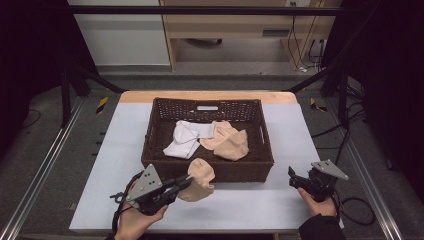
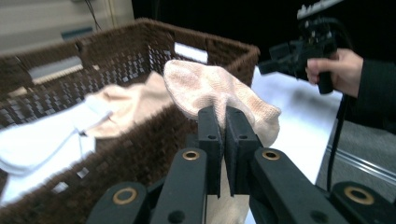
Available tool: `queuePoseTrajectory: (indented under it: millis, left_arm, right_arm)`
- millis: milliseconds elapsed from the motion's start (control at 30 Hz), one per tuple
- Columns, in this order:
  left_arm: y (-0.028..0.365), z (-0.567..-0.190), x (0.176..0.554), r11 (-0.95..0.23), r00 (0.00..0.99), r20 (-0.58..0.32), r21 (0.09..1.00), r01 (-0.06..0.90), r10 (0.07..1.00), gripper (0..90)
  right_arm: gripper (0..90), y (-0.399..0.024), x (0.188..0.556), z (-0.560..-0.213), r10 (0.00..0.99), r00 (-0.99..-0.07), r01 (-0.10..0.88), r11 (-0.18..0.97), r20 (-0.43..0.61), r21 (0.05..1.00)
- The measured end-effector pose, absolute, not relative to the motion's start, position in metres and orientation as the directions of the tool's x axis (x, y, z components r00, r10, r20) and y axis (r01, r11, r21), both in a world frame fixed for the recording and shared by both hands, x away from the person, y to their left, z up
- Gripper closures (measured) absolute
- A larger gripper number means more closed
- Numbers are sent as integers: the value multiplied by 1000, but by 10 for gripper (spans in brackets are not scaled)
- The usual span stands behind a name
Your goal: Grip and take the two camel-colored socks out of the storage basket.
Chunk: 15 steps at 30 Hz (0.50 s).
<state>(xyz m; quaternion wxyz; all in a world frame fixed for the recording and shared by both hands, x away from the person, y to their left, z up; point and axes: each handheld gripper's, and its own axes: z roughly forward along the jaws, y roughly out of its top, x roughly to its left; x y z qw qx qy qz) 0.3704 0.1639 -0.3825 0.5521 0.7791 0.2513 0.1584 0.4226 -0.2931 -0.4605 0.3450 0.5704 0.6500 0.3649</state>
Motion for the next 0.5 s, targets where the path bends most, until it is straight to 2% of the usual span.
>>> queuePoseTrajectory:
  millis: [500]
  left_arm:
    - [146,-436,375,-399,835,-57,859,320,547,854]
  right_arm:
    - [47,-293,422,-461,993,-114,490,85,-33,868]
